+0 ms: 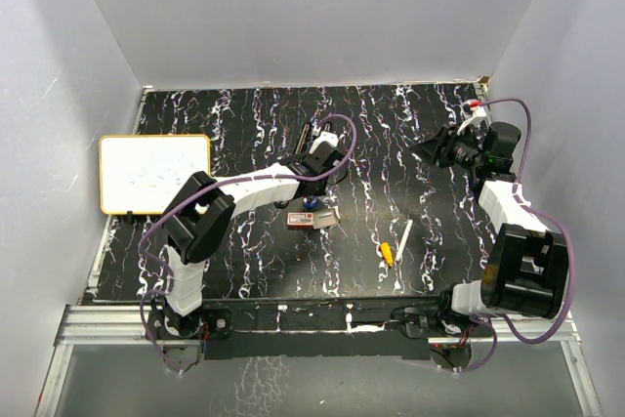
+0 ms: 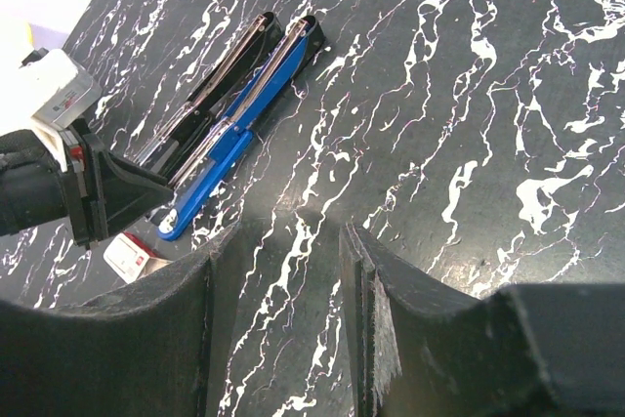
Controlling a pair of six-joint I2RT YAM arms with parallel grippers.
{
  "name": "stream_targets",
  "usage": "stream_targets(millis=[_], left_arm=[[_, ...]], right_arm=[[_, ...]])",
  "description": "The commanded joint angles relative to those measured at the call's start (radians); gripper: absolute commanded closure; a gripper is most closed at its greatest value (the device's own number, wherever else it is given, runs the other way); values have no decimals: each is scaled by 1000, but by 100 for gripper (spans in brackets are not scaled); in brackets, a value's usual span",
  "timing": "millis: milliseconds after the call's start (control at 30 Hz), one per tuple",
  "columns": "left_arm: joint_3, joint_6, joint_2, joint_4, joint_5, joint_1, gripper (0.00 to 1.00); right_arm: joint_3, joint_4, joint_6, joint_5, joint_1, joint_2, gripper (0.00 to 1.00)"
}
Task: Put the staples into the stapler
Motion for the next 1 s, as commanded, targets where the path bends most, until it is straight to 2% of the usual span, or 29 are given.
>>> stream_targets(millis=[0, 333, 600, 767, 867, 967], left_arm=[[-20, -1, -41, -7, 33, -7, 79], [-15, 21, -55, -3, 43, -5, 64], [-38, 194, -155, 70, 120, -6, 47], [-65, 355, -245, 74, 296, -4, 39], [-76, 411, -307, 56, 330, 7, 36], [-75, 454, -357, 15, 327, 34, 27]], right_arm=[[-7, 61, -1, -13, -9, -21, 54], [-9, 63, -1, -14, -9, -24, 54], [21, 23, -30, -22, -9, -41, 53], [94, -113, -100, -44, 1, -28, 52], [146, -243, -205, -48, 30, -8, 52], [170, -346, -324, -63, 75, -2, 51]])
